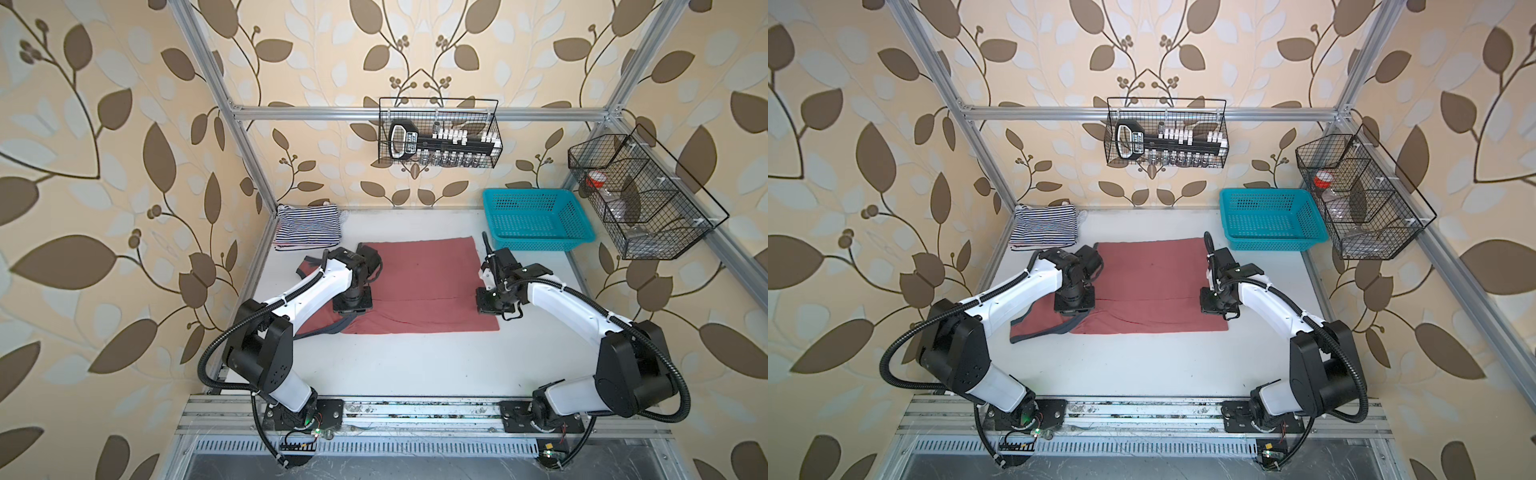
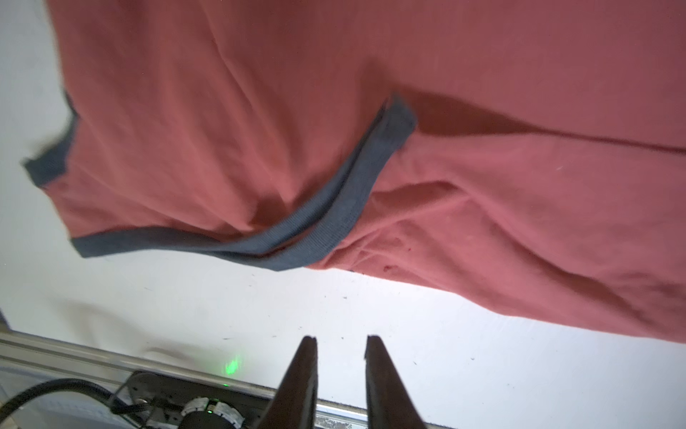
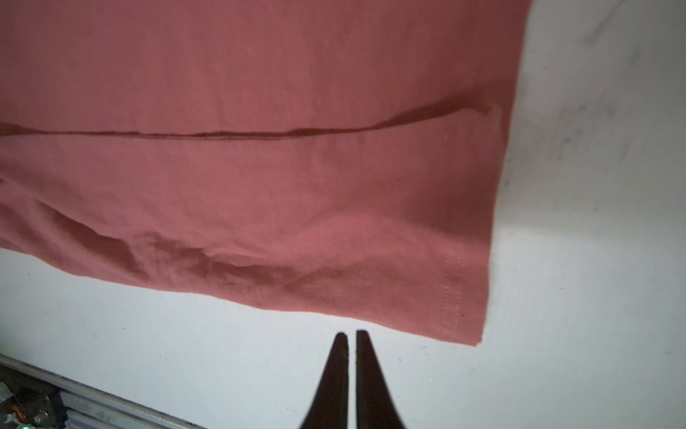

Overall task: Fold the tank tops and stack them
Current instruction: 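Carry the hem with both grippers away from the robot, folding the top in half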

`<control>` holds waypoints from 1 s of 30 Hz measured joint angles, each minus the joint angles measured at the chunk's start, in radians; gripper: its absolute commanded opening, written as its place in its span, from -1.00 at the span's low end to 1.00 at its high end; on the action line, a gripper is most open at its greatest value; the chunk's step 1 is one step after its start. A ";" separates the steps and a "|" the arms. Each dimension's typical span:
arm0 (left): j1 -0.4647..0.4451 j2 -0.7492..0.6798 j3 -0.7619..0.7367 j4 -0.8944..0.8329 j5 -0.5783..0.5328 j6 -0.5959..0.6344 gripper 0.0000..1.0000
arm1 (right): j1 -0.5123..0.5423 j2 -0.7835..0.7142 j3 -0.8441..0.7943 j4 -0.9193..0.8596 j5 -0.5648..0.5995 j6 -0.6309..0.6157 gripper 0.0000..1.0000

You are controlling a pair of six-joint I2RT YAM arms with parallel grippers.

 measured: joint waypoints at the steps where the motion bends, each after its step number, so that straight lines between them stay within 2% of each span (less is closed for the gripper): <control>1: 0.002 0.000 -0.019 0.010 0.012 -0.007 -0.55 | 0.004 0.010 -0.008 0.011 -0.005 0.003 -1.00; 8: 0.003 0.012 -0.071 0.113 0.069 -0.060 -0.55 | 0.015 0.076 -0.039 0.080 -0.019 0.024 -0.94; 20: 0.003 0.185 -0.086 0.224 0.090 -0.072 -0.49 | 0.006 0.155 -0.056 0.132 0.012 0.031 -0.89; 30: 0.002 0.145 -0.138 0.249 0.066 -0.043 -0.42 | 0.021 0.074 -0.159 0.180 0.055 0.079 -0.80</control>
